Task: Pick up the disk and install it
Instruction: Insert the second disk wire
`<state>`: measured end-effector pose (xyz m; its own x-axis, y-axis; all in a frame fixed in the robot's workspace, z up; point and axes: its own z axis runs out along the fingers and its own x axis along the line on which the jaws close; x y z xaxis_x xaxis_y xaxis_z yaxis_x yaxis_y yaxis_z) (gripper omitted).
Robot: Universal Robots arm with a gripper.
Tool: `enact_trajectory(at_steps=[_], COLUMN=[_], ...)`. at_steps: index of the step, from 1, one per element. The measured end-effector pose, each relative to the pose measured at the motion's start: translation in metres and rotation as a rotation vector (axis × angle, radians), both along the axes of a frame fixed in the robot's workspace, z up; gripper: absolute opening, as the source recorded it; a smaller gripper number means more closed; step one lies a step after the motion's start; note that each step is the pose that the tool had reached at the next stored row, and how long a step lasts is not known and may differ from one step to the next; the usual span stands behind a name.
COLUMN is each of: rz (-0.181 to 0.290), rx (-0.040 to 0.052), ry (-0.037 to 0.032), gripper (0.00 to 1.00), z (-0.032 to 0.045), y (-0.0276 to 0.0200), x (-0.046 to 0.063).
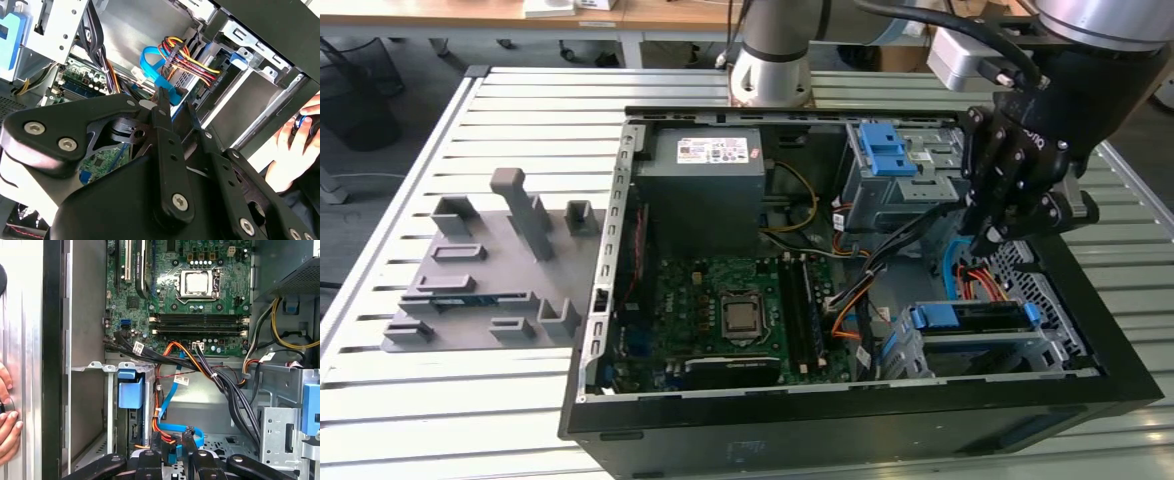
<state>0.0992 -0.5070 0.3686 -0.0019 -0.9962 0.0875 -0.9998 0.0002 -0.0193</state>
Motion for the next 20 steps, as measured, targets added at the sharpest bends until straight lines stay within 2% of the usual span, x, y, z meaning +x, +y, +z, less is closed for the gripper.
enact_trajectory(at_steps=[8,9,10,12,17,19,20], rz=[0.000,0.000,0.000,0.000,0.000,0.000,0.000], rx=[0.0000,0.0000,0.0000,-0.0005,-0.0139,-0.0166,-0.0170], ry=[0.0000,0.0000,0.0000,0.0000,0.0000,0.0000,0.0000], gripper=[0.30,0.29,0.21,0.21,0.21,0.22,0.28], z=[-0.0054,-0.0066,-0.0082,-0.0084,-0.0086,-0.0085,-0.0085], y=[0.0000,0.0000,0.0000,0.0000,0.0000,0.0000,0.0000], x=[0.0000,0.0000,0.0000,0.0000,0.0000,0.0000,0.0000])
